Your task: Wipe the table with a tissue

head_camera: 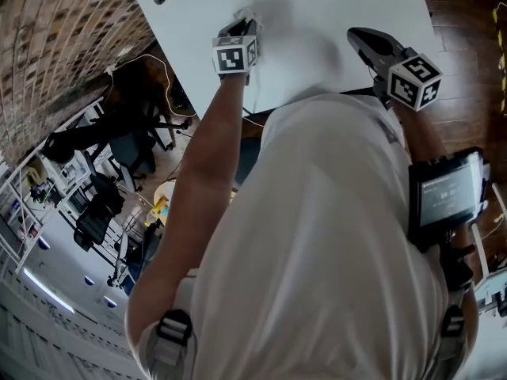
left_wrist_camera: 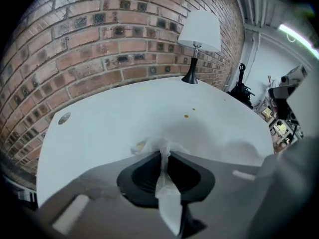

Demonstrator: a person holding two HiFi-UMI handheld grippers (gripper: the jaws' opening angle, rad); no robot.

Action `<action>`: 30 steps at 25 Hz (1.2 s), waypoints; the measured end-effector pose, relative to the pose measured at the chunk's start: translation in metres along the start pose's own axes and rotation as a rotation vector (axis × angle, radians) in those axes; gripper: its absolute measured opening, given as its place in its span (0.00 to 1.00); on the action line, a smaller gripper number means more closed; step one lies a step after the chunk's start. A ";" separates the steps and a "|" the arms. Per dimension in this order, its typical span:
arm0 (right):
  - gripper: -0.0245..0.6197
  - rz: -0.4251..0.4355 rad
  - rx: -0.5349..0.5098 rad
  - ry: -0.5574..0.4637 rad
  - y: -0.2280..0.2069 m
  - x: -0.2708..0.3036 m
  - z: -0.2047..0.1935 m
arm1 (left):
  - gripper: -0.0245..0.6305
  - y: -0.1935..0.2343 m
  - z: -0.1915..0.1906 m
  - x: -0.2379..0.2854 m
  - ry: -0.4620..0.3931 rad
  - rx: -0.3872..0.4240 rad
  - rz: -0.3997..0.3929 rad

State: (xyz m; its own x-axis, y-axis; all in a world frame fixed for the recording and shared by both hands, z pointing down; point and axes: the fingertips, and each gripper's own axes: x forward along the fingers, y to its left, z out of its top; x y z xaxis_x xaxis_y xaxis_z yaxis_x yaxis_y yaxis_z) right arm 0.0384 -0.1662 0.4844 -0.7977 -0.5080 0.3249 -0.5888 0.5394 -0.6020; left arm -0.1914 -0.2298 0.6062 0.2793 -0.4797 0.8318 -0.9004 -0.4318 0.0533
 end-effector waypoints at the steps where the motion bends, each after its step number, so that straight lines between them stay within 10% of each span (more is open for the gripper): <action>1: 0.05 0.004 0.000 0.001 0.000 0.000 0.000 | 0.11 -0.006 -0.004 -0.001 0.004 -0.018 -0.007; 16: 0.05 0.023 0.014 0.026 0.006 0.010 0.001 | 0.11 0.069 -0.058 -0.037 -0.085 -0.209 0.241; 30: 0.05 -0.025 0.035 0.022 -0.008 -0.006 -0.005 | 0.11 0.002 0.014 0.028 -0.043 0.051 0.109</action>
State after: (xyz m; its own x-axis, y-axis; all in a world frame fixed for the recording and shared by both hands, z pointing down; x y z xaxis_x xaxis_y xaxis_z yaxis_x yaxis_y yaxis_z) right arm 0.0468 -0.1645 0.4905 -0.7860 -0.5058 0.3555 -0.6035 0.5029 -0.6188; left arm -0.1814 -0.2544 0.6217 0.1960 -0.5580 0.8063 -0.9083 -0.4132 -0.0652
